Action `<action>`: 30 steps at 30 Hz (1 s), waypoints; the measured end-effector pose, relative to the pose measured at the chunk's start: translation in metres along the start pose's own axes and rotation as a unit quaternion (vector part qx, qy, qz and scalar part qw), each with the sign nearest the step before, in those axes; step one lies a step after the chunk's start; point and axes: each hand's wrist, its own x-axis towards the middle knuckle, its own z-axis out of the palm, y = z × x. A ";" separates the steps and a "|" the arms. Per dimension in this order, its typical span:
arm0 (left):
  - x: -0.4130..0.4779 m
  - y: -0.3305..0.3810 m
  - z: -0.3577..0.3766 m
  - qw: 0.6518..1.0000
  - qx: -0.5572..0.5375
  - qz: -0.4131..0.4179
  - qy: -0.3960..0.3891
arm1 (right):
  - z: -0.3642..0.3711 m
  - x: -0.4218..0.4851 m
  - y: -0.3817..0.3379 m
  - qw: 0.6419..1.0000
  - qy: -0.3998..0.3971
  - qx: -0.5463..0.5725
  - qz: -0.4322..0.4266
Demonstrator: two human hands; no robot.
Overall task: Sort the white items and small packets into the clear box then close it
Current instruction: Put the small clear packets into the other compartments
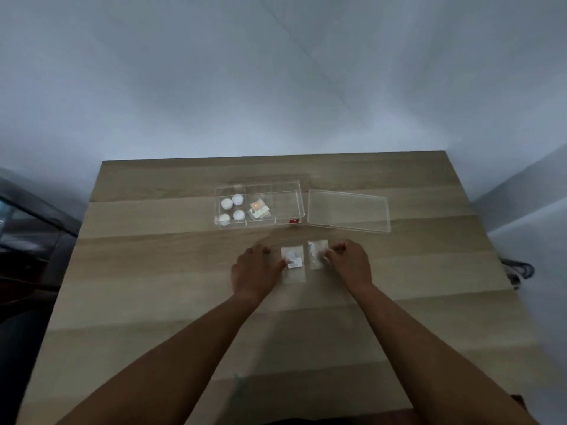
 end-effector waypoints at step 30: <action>0.010 0.024 -0.010 0.990 -0.061 -0.038 -0.120 | 0.011 -0.015 -0.014 0.995 -0.068 -0.066 0.028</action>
